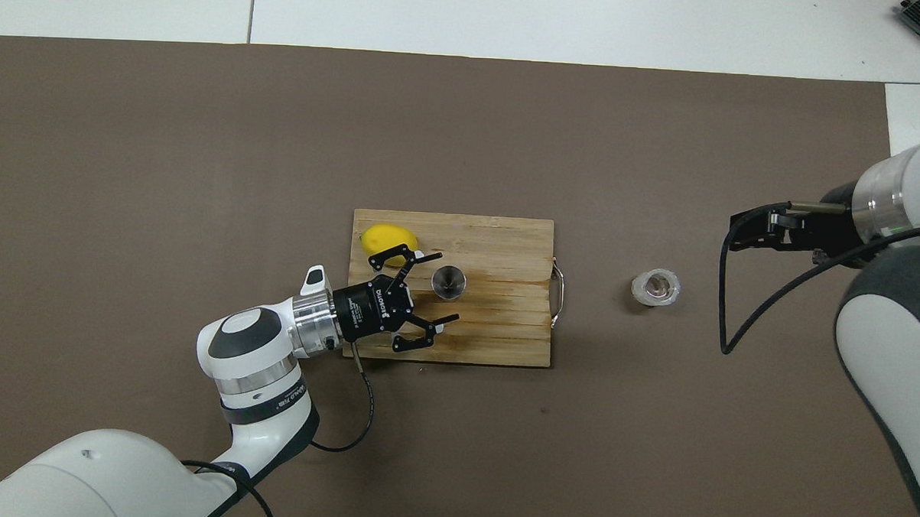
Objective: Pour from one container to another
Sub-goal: 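Withdraw the left gripper while the right gripper moves toward the white cup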
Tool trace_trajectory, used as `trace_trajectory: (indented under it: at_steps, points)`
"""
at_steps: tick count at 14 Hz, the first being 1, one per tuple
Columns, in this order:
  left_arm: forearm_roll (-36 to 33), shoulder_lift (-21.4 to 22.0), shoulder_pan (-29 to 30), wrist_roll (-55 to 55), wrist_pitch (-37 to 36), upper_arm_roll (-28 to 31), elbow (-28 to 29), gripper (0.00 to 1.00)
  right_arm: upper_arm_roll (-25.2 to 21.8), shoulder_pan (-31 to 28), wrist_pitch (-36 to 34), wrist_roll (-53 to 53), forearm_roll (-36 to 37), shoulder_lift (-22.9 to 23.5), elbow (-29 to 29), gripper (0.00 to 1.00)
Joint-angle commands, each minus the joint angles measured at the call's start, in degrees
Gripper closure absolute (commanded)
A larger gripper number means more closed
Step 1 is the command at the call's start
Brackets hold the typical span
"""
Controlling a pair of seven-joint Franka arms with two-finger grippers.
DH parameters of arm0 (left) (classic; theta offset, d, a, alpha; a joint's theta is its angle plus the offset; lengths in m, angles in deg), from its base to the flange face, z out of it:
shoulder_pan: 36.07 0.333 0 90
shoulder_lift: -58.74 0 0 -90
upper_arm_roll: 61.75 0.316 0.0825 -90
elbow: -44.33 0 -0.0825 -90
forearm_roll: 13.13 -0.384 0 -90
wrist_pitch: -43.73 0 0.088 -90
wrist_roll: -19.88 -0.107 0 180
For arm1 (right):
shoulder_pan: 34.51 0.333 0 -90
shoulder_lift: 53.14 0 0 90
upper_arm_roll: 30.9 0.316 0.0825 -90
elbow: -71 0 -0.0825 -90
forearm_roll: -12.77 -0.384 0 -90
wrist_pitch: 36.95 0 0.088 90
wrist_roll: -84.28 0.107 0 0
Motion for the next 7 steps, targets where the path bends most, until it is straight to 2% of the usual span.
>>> trace_trajectory:
  at_steps: [1,5,7]
  points:
    - [-10.45,3.35,3.45,7.21,0.72,-0.23,-1.09,0.0,0.38,-1.49,0.25,0.84,-0.14,-0.79,0.67,0.0]
    - [-29.51,5.99,7.57,16.44,0.11,0.03,-6.27,0.0,0.38,-3.17,-0.1,0.75,-0.14,-0.87,0.67,0.0]
    - [-41.37,6.79,10.04,22.23,-3.04,0.12,-10.66,0.0,0.56,-2.56,0.25,0.23,-0.23,-0.96,0.58,0.0]
